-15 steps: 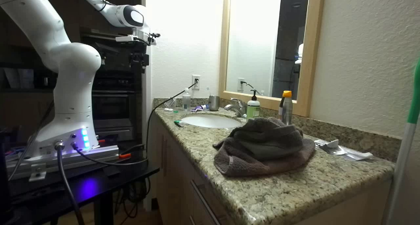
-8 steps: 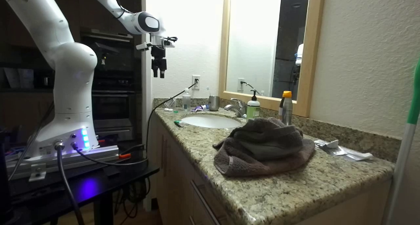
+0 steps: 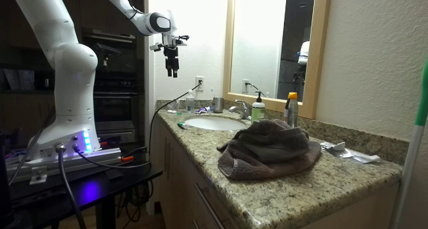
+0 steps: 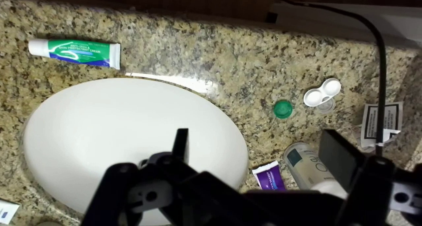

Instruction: Open the tap

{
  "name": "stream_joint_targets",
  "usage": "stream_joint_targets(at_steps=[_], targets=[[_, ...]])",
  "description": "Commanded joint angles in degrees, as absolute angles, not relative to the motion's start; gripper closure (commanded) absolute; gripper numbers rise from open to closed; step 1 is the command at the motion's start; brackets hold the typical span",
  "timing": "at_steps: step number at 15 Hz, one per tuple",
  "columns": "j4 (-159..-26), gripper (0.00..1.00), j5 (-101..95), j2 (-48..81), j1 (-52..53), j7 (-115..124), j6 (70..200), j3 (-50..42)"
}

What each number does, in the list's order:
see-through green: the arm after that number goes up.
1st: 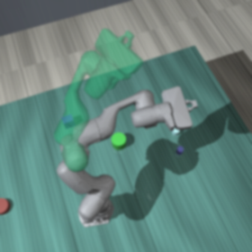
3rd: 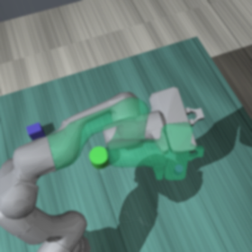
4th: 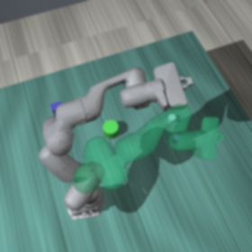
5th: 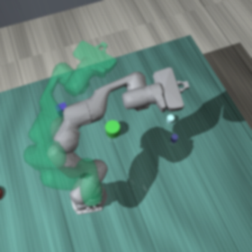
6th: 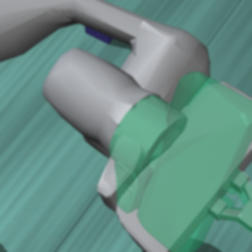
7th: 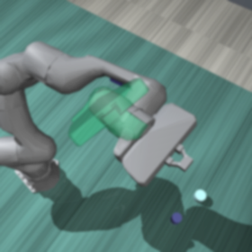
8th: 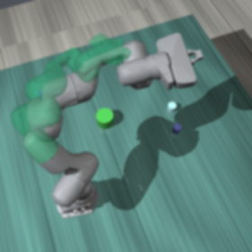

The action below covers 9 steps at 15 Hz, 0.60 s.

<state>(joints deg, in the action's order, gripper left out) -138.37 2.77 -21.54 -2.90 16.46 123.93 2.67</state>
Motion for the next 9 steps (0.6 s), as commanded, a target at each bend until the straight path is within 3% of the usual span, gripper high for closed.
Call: stream_joint_targets(at_steps=[1,4,7,9], targets=[[-134.87,0.0,4.95,-16.03,-2.75,6.75,121.68,-1.7],[-129.54,0.0,0.93,-9.66,-6.26,4.32,119.94,-5.38],[-125.05,0.0,-8.56,-2.98,-9.48,13.96,127.87,-6.19],[-128.26,0.0,-6.03,-6.48,-8.63,10.44,126.19,-6.88]])
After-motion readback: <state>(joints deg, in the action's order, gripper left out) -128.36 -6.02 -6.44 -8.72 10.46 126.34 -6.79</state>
